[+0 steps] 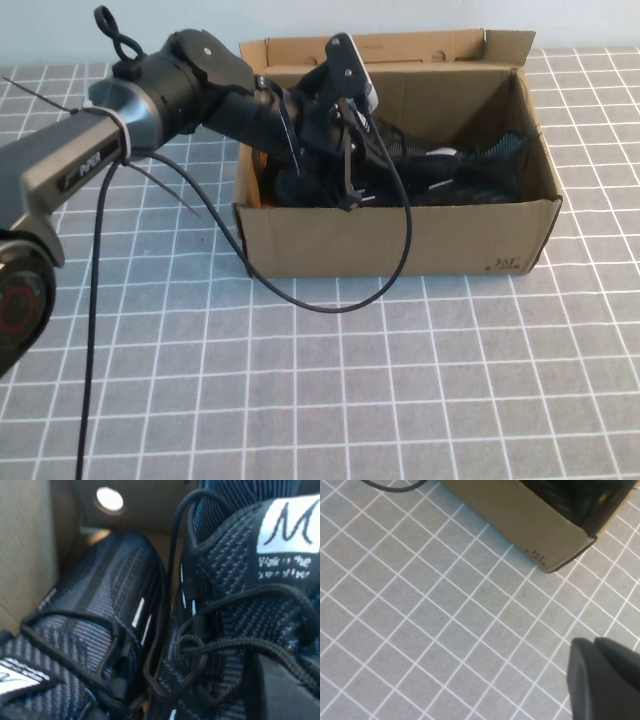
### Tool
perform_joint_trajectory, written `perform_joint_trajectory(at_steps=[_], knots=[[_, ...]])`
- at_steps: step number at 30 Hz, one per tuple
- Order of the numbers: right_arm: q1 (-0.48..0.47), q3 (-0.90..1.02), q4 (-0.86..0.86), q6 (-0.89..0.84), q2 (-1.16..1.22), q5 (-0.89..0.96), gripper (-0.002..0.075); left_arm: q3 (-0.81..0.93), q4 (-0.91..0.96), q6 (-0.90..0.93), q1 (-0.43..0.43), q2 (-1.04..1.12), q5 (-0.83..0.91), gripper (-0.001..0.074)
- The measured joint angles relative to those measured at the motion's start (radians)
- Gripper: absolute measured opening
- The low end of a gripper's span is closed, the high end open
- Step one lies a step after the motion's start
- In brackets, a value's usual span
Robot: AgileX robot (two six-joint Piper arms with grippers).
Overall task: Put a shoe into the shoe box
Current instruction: Place the shoe in the shoe box
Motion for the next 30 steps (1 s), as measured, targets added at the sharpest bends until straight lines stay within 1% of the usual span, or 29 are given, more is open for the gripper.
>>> perform_joint_trajectory(at_steps=[2,4,7,9,11,14,17,20,22,23,26,28,30], knots=[[0.0,0.0,0.0,0.0,0.0,0.0,-0.0016,0.0,0.0,-0.002,0.0,0.004,0.0,0.0034],[0.0,0.0,0.0,-0.001,0.0,0.0,-0.0016,0.0,0.0,-0.004,0.0,0.006,0.0,0.0081],[0.0,0.0,0.0,-0.004,0.0,0.0,-0.0016,0.0,-0.003,-0.009,0.0,0.006,0.001,0.0238],[0.0,0.0,0.0,-0.006,0.0,0.0,-0.0016,0.0,-0.003,-0.013,0.0,0.002,0.005,0.0364],[0.0,0.0,0.0,-0.01,0.0,0.0,-0.0016,0.0,-0.003,-0.013,0.0,-0.006,0.007,0.0439],[0.0,0.0,0.0,-0.012,0.0,0.0,-0.0016,0.0,-0.003,-0.03,0.0,-0.036,0.009,0.0476],[0.0,0.0,0.0,-0.012,0.0,-0.002,-0.0016,0.0,-0.003,-0.042,0.0,-0.087,0.009,0.0487],[0.0,0.0,0.004,-0.014,0.0,-0.008,-0.0016,0.0,-0.008,-0.093,-0.002,-0.134,0.009,0.0481],[0.0,0.0,0.009,-0.015,0.0,-0.015,-0.0016,0.0,-0.008,-0.151,-0.002,-0.161,0.009,0.0455],[0.0,0.0,0.013,-0.015,0.0,-0.02,-0.0016,0.0,-0.008,-0.181,-0.002,-0.174,0.009,0.0426],[0.0,0.0,0.014,-0.015,0.0,-0.027,-0.0016,0.0,-0.008,-0.273,-0.002,-0.212,0.009,0.0279],[0.0,0.0,0.015,-0.015,0.0,-0.029,-0.0016,0.0,-0.006,-0.321,-0.002,-0.239,0.007,0.0138],[0.0,0.0,0.015,-0.015,-0.002,-0.029,-0.0016,0.0,-0.006,-0.34,-0.002,-0.263,0.007,0.0063]])
